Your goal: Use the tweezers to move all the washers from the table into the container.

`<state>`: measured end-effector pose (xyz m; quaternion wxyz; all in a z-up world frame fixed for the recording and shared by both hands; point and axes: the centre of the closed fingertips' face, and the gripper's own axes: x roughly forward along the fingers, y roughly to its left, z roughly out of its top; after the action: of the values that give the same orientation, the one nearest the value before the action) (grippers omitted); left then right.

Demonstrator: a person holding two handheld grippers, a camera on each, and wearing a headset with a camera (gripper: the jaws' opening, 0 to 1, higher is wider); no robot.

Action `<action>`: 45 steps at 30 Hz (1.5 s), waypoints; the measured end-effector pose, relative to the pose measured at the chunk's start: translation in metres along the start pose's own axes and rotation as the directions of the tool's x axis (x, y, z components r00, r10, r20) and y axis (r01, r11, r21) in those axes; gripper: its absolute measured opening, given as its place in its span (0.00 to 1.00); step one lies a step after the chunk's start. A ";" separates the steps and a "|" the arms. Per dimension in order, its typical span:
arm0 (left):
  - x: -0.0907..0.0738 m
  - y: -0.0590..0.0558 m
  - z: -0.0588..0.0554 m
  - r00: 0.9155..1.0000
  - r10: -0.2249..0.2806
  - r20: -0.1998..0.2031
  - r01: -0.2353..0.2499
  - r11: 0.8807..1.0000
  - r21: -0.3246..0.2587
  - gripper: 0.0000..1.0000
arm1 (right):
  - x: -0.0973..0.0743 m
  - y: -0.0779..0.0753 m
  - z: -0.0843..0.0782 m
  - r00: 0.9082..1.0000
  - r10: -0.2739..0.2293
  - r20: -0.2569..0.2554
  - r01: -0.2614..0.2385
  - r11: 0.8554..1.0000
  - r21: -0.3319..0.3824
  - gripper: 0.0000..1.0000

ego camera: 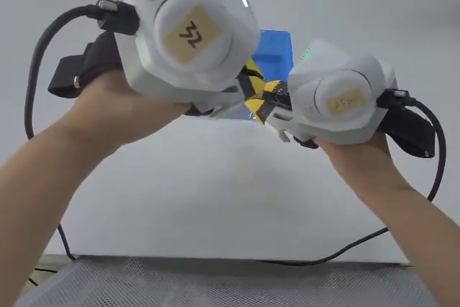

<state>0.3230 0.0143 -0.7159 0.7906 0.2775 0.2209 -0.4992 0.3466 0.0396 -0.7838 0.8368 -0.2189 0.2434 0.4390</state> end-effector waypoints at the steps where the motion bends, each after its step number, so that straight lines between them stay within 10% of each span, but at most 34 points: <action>1: -0.002 0.000 0.001 1.000 0.002 0.001 -0.002 1.000 0.003 0.00 | -0.001 0.000 0.002 1.000 0.000 0.002 0.000 1.000 0.000 0.04; 19: -0.020 0.027 0.029 0.997 0.069 0.039 -0.072 0.995 0.067 0.00 | -0.008 -0.025 0.042 0.998 -0.043 0.049 0.045 0.998 -0.050 0.04; 32: 0.001 0.050 0.013 0.997 0.077 -0.011 -0.076 0.996 0.056 0.00 | 0.020 -0.043 0.034 0.999 -0.046 0.009 0.046 0.998 -0.051 0.04; 45: 0.008 0.046 0.005 0.997 0.058 -0.043 -0.056 0.998 0.041 0.00 | 0.027 -0.040 0.020 0.999 -0.025 -0.028 0.024 0.999 -0.027 0.05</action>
<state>0.3690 0.0220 -0.7075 0.7936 0.3106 0.2204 -0.4745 0.3980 0.0476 -0.7778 0.8357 -0.2390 0.2465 0.4287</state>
